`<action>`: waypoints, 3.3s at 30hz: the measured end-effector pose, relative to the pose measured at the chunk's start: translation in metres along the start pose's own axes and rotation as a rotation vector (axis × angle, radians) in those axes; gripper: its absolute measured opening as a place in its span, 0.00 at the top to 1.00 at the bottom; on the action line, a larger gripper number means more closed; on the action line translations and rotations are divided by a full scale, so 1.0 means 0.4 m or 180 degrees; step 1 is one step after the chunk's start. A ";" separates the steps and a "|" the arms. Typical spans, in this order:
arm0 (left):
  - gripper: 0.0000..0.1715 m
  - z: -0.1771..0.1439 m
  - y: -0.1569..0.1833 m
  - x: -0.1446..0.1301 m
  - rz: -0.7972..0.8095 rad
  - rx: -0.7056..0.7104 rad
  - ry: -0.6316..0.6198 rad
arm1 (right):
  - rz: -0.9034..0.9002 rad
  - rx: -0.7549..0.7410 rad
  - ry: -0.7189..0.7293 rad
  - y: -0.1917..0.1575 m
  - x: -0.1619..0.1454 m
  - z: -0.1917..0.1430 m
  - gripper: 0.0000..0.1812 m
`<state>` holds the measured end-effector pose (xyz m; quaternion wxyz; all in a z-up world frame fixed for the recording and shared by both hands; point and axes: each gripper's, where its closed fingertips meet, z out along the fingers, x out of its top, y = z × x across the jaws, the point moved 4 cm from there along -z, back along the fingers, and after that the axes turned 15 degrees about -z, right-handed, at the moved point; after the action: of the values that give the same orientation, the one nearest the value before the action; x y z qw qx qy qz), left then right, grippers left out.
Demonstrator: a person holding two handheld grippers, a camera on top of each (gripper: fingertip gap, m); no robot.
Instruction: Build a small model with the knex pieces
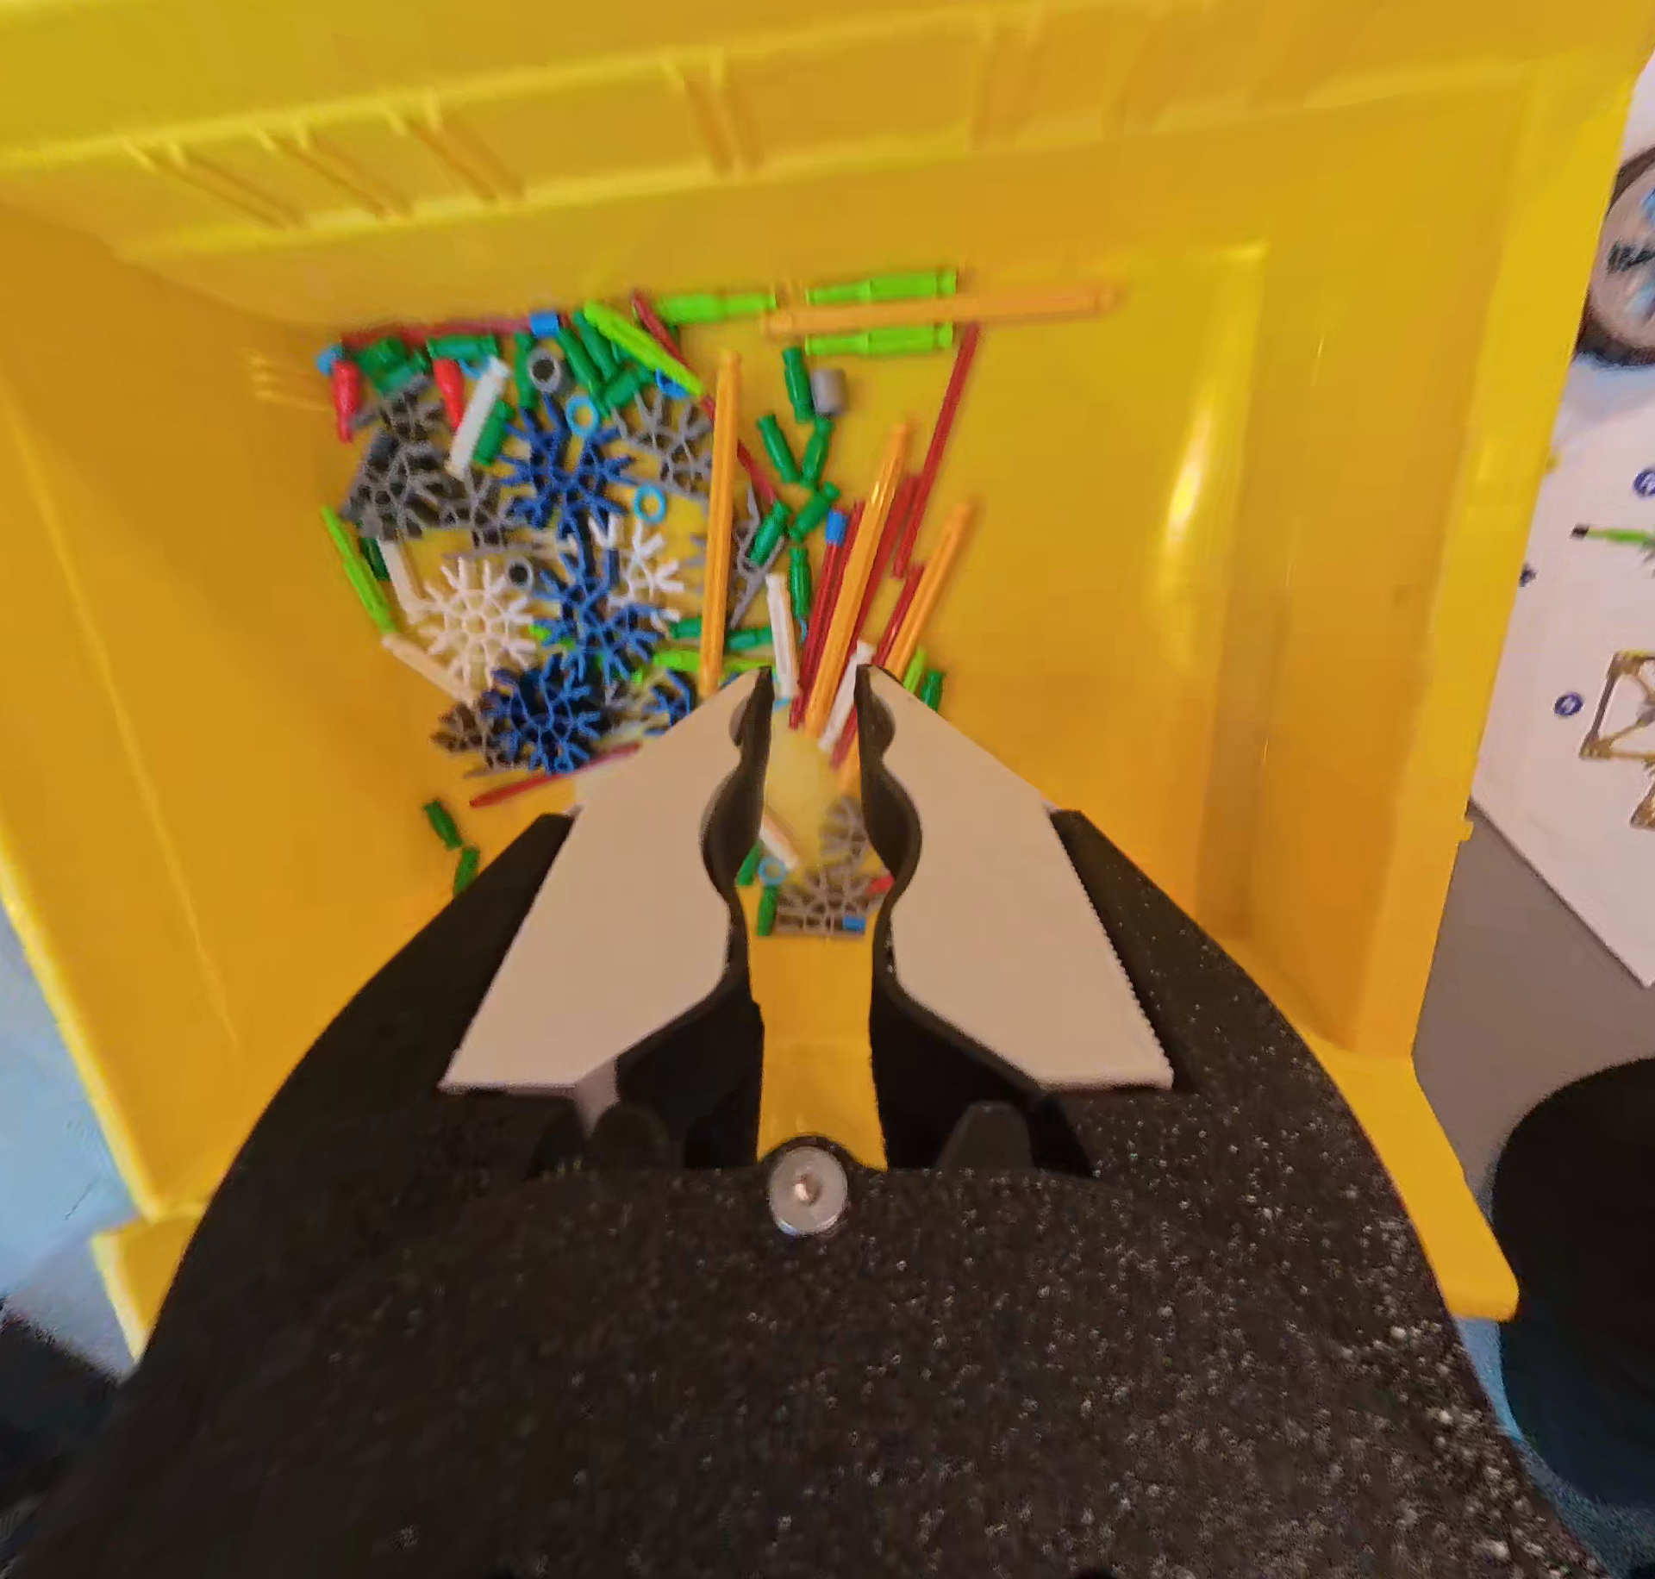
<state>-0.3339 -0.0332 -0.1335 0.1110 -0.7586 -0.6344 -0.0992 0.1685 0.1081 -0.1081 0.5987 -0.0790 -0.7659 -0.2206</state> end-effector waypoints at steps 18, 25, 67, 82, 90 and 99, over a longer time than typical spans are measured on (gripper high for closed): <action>0.96 0.139 0.046 0.127 0.0508 0.0173 0.0042 | -0.0044 -0.0030 -0.0101 0.010 -0.028 -0.003 0.87; 0.96 -0.082 0.181 0.194 0.0831 0.0273 0.1923 | 0.0231 0.0332 0.0072 -0.045 0.019 0.003 0.86; 0.88 -0.099 0.737 0.126 0.0513 -0.1269 0.3053 | -0.0124 0.0934 -0.1762 0.037 -0.110 0.220 0.95; 0.88 -0.016 0.700 0.064 0.0395 -0.1330 0.2883 | -0.0261 0.1068 -0.1427 0.049 -0.028 0.243 0.90; 0.88 -0.014 0.701 0.057 0.0468 -0.1295 0.2888 | -0.1298 0.2123 -0.1623 -0.148 -0.077 0.297 0.90; 0.88 -0.015 0.704 0.054 0.0393 -0.1470 0.2839 | -0.1503 0.2305 -0.1704 -0.173 -0.098 0.333 0.95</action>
<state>-0.0528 -0.0626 -0.1336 0.2062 -0.6832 -0.4407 -0.5445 0.0348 0.1097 -0.1872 0.3042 0.2551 -0.9168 -0.0423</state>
